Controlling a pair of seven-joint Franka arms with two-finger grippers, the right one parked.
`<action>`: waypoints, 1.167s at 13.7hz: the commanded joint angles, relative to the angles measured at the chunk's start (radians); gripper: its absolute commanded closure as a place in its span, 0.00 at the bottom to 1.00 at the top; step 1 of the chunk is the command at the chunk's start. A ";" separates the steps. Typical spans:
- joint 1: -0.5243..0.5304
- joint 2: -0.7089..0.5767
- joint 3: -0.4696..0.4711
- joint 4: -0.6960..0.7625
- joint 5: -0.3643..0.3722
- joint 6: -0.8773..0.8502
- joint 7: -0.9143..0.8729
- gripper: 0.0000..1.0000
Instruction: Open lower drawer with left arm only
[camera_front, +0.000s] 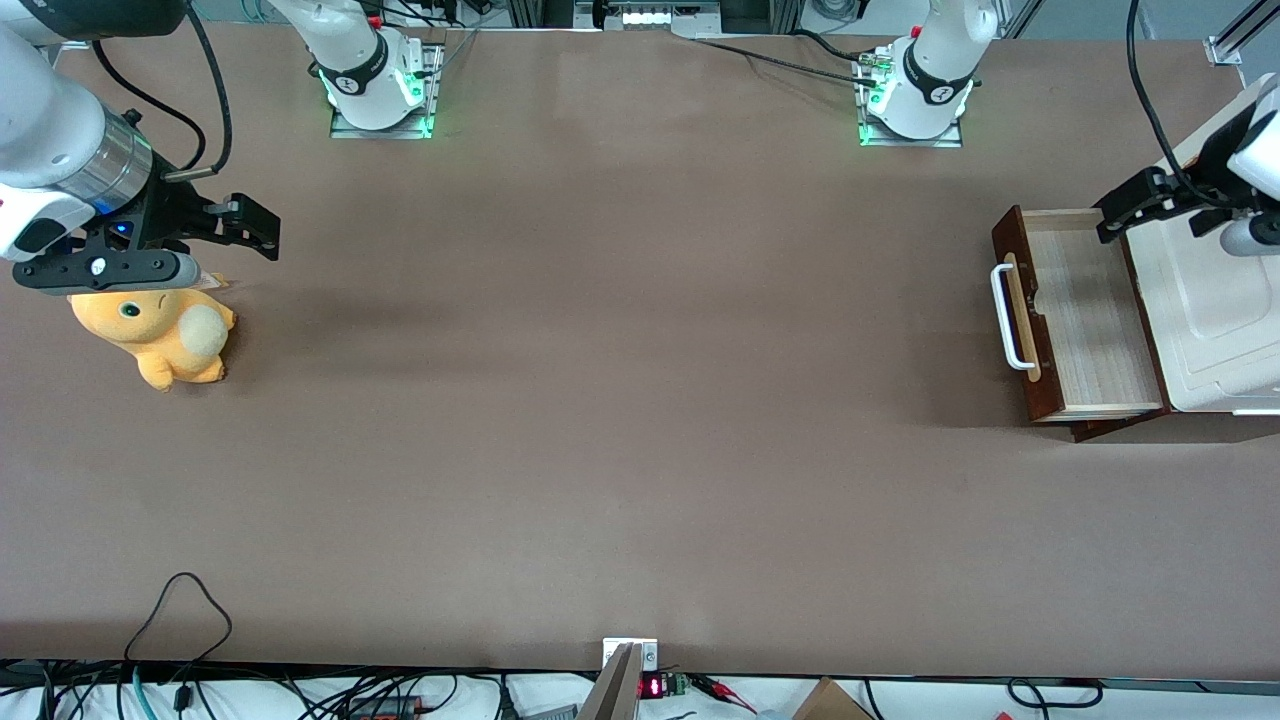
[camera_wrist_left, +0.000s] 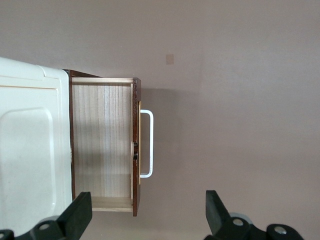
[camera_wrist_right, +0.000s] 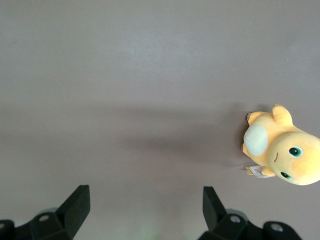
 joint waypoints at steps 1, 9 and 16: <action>-0.006 -0.075 0.029 -0.088 -0.050 0.035 0.027 0.00; -0.006 -0.090 0.037 -0.098 -0.053 0.031 0.018 0.00; 0.001 -0.083 0.026 -0.085 -0.042 0.021 0.038 0.00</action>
